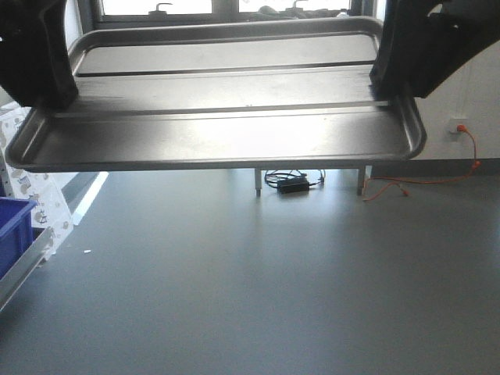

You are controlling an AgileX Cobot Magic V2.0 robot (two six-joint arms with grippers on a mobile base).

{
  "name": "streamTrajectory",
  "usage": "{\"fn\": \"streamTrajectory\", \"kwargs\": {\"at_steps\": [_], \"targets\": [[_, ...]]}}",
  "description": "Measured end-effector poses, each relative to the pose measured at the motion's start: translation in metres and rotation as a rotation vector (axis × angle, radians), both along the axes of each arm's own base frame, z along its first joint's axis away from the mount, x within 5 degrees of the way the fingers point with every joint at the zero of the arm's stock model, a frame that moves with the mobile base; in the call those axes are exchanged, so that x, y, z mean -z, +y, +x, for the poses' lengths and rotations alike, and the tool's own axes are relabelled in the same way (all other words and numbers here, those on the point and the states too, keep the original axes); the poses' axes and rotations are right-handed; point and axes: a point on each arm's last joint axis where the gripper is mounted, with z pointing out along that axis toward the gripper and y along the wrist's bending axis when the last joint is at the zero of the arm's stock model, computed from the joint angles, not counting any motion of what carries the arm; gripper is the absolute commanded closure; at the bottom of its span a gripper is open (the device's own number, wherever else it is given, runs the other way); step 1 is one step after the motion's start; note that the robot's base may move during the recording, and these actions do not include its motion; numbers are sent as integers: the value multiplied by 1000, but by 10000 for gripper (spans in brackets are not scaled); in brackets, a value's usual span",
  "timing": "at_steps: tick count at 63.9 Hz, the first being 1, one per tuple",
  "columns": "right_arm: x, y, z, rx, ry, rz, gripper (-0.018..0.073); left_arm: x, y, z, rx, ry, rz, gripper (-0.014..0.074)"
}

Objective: Grab silver tray and stack on right shelf
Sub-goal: 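Hold the tray level with both grippers while the base drives over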

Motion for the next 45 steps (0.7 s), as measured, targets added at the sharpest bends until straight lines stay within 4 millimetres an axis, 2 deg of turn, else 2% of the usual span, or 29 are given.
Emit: {"fn": "streamTrajectory", "kwargs": {"at_steps": [45], "targets": [[0, 0, 0, 2, 3, -5, 501, 0, -1, -1, -2, 12, -9, 689]]}}
